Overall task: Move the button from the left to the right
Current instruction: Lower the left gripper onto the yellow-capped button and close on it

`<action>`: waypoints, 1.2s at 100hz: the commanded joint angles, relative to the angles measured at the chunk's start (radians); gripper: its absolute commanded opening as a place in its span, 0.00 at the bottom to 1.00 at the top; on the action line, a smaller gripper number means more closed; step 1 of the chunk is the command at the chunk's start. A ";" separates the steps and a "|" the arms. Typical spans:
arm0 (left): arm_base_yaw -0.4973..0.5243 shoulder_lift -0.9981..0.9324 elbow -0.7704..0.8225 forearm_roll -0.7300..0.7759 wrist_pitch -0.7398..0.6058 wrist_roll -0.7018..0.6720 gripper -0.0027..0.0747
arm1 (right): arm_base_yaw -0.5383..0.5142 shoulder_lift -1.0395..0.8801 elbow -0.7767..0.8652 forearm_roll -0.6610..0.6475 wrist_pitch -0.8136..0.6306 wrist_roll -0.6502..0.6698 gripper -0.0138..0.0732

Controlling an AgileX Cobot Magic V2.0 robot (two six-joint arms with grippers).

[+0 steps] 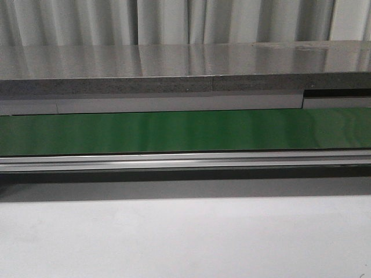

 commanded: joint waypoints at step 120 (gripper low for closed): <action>0.149 0.655 -0.418 -0.292 0.041 0.359 0.83 | 0.003 -0.022 -0.016 -0.006 -0.081 0.000 0.08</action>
